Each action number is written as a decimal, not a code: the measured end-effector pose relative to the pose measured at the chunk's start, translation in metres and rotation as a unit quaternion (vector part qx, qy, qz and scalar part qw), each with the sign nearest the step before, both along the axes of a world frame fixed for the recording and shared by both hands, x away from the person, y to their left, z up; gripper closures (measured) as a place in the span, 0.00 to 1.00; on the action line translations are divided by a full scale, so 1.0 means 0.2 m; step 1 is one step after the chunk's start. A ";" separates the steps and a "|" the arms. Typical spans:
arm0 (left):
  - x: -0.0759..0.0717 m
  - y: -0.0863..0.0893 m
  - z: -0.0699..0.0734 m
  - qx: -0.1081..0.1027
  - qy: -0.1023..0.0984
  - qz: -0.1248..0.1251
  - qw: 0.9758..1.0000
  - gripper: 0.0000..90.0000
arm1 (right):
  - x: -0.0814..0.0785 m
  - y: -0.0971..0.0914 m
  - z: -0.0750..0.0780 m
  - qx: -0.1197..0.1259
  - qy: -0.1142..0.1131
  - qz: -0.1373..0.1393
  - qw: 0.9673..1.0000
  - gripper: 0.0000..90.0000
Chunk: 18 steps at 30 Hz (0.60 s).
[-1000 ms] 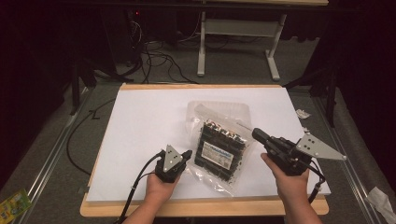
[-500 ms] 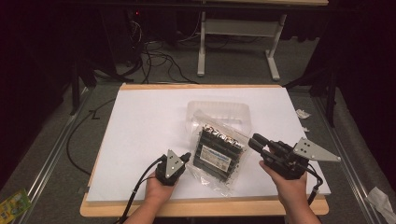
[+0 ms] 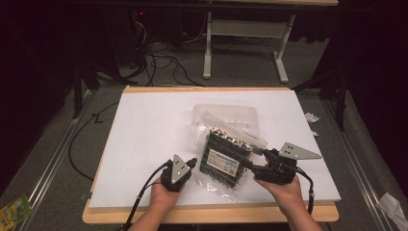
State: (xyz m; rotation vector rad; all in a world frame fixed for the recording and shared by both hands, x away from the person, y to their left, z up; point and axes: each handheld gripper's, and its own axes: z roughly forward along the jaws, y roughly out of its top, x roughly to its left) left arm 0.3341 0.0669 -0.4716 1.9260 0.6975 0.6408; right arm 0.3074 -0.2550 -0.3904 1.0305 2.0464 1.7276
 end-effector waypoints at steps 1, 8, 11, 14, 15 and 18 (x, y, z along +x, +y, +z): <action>0.00 0.00 0.00 0.001 -0.001 0.000 1.000 1.00 | 0.01 0.01 -0.02 0.001 0.007 0.005 1.000 0.42; 0.00 0.00 -0.01 0.006 0.003 0.001 1.000 1.00 | 0.04 0.04 -0.09 -0.003 0.032 0.011 0.999 0.56; 0.00 0.00 -0.01 0.005 0.003 0.001 1.000 1.00 | 0.04 0.03 -0.10 -0.001 0.036 0.012 0.999 0.62; 0.00 0.00 -0.01 0.004 0.002 0.002 1.000 1.00 | 0.04 0.03 -0.11 0.000 0.040 0.013 0.999 0.74; 0.00 0.00 -0.01 0.005 0.002 0.001 1.000 1.00 | 0.04 0.03 -0.11 -0.003 0.038 0.013 0.999 0.77; 0.00 -0.01 -0.01 0.004 0.004 0.001 1.000 1.00 | 0.04 0.03 -0.11 -0.002 0.040 0.021 0.999 0.82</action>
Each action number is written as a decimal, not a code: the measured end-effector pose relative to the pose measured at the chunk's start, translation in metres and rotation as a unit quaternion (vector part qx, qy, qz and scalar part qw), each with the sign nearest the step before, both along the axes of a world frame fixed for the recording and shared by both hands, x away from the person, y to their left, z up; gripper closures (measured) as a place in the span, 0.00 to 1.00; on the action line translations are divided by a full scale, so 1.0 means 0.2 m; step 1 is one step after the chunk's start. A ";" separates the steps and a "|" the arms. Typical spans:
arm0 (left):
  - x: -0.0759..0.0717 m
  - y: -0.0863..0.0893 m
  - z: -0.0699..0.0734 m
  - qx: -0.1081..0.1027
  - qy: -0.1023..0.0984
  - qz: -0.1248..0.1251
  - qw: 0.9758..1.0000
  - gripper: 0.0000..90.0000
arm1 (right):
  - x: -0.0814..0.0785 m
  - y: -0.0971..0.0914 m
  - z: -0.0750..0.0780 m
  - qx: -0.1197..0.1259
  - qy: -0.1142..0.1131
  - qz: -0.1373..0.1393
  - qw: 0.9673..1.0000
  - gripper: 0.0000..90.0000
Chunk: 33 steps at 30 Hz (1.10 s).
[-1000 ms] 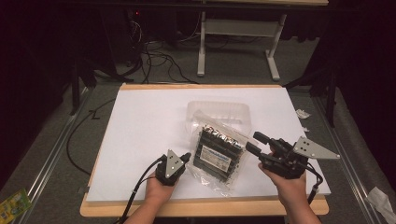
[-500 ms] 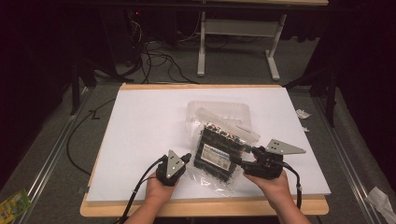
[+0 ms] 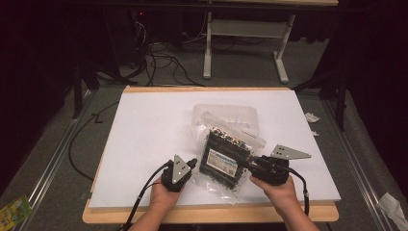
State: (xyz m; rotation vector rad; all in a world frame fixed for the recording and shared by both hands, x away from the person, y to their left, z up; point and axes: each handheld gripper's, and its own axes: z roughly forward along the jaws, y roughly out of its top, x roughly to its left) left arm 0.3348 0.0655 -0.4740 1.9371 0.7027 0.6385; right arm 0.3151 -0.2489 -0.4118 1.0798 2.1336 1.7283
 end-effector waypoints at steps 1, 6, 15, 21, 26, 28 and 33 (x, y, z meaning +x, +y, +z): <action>0.00 0.00 0.00 -0.002 0.001 0.001 1.000 1.00 | 0.00 0.00 0.00 0.004 0.003 0.006 1.000 0.84; 0.00 0.01 0.01 -0.008 0.021 0.005 1.000 0.88 | 0.00 0.00 0.01 0.010 0.005 0.018 1.000 0.85; -0.01 0.11 0.05 -0.004 0.079 0.011 0.997 0.55 | -0.02 0.01 0.04 0.010 -0.008 0.021 1.000 0.86; -0.04 0.28 0.11 -0.009 0.068 0.037 0.997 0.51 | -0.05 -0.01 0.08 0.009 -0.030 0.014 0.999 0.86; -0.05 0.43 0.13 -0.031 0.077 0.058 0.995 0.51 | -0.07 -0.03 0.12 0.006 -0.049 0.004 0.999 0.86; -0.05 0.46 0.15 -0.038 0.072 0.063 0.995 0.50 | -0.07 -0.05 0.13 0.006 -0.055 -0.001 0.998 0.86; -0.06 0.49 0.17 -0.036 0.048 0.076 0.995 0.48 | -0.07 -0.08 0.16 -0.002 -0.074 -0.014 0.997 0.86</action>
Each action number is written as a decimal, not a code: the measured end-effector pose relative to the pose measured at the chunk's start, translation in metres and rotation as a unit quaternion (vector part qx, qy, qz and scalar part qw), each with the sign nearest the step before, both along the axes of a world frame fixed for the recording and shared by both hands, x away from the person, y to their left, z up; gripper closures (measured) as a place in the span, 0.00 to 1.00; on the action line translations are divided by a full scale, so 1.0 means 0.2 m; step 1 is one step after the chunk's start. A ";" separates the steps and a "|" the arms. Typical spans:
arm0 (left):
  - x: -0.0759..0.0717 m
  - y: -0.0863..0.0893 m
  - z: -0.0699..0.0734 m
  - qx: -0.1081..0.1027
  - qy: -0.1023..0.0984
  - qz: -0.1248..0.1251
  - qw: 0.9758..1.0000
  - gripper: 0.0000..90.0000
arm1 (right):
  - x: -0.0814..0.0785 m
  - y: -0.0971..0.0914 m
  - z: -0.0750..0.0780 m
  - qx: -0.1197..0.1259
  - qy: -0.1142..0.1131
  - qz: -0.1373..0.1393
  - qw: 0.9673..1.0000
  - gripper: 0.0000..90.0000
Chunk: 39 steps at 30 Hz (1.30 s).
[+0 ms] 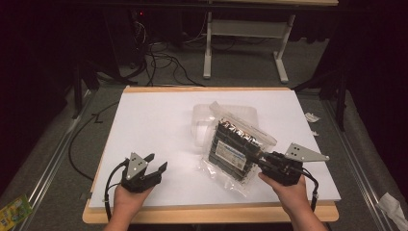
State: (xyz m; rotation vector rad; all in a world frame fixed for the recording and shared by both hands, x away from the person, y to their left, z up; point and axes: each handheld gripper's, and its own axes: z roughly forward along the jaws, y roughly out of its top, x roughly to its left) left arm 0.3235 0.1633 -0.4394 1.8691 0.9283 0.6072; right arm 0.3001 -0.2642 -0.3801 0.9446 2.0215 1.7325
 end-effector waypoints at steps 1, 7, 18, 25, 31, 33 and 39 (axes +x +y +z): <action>0.00 0.01 0.00 0.010 -0.007 0.006 1.000 0.47 | 0.00 -0.01 0.01 -0.001 -0.003 -0.002 1.000 0.86; 0.02 0.03 0.00 0.003 -0.001 0.008 1.000 0.45 | -0.01 -0.04 0.07 -0.016 -0.031 -0.022 0.999 0.86; 0.01 0.01 0.00 0.006 -0.011 -0.020 1.000 0.42 | 0.09 -0.08 0.24 -0.017 -0.057 -0.049 0.997 0.86; 0.01 0.00 -0.01 0.010 -0.005 -0.025 1.000 0.42 | 0.21 -0.04 0.33 -0.025 -0.071 -0.062 0.995 0.86; 0.01 0.01 0.00 0.003 -0.006 -0.023 1.000 0.42 | 0.39 0.00 0.33 -0.032 -0.066 -0.078 0.994 0.86; 0.01 0.01 0.00 0.003 -0.007 -0.022 1.000 0.42 | 0.45 0.01 0.32 -0.037 -0.067 -0.078 0.994 0.86; 0.02 0.02 0.00 0.000 -0.007 -0.021 1.000 0.42 | 0.55 0.05 0.31 -0.047 -0.065 -0.082 0.993 0.86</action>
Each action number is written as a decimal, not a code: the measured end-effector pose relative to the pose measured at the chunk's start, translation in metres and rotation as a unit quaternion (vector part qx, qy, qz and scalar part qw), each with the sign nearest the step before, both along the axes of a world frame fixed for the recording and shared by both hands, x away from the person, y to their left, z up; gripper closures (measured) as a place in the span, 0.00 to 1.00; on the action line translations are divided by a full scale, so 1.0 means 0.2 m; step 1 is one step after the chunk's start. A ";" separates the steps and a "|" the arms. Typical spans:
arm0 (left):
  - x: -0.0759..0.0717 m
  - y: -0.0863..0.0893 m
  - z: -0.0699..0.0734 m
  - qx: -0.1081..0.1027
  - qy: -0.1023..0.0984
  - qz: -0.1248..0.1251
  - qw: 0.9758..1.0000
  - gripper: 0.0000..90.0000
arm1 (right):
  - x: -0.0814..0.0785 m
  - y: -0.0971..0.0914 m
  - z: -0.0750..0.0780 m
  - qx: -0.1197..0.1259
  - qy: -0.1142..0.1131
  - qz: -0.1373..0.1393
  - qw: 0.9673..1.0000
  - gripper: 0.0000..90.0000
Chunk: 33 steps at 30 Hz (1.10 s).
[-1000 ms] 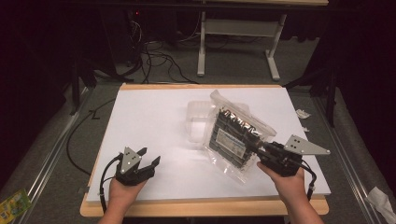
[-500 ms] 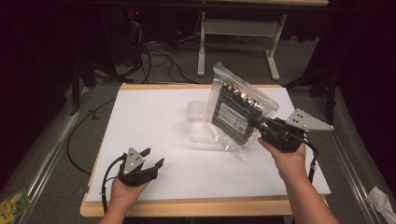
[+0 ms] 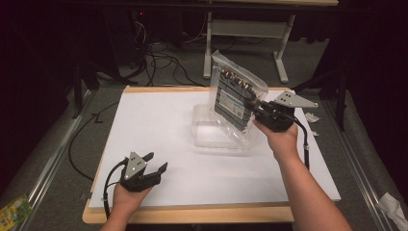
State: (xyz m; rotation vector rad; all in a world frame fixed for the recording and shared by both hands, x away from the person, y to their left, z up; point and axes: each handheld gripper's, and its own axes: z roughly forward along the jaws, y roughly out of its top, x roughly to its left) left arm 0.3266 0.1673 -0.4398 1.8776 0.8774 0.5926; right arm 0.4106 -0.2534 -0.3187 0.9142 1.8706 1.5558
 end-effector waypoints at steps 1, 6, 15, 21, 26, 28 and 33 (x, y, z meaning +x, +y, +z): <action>0.00 0.00 0.00 -0.001 0.001 0.000 1.000 0.42 | 0.01 0.01 0.00 -0.001 0.002 -0.001 1.000 0.86; 0.00 0.01 0.00 -0.005 -0.002 0.001 1.000 0.42 | 0.09 0.06 -0.03 -0.007 0.008 0.002 1.000 0.86; 0.01 0.01 0.00 -0.007 -0.001 0.000 1.000 0.42 | 0.16 0.12 -0.04 -0.018 0.013 0.007 1.000 0.86; 0.01 0.02 0.01 -0.011 0.000 0.001 1.000 0.42 | 0.22 0.18 -0.08 -0.035 0.021 0.007 0.999 0.86; 0.01 0.01 0.00 -0.009 0.004 -0.003 1.000 0.42 | 0.25 0.19 -0.12 -0.052 0.031 0.009 0.998 0.86; 0.01 0.01 0.00 -0.009 0.005 -0.003 1.000 0.42 | 0.26 0.20 -0.14 -0.059 0.032 0.010 0.998 0.86; 0.01 0.01 0.00 -0.014 0.006 -0.003 1.000 0.42 | 0.27 0.22 -0.17 -0.061 0.038 0.016 0.997 0.86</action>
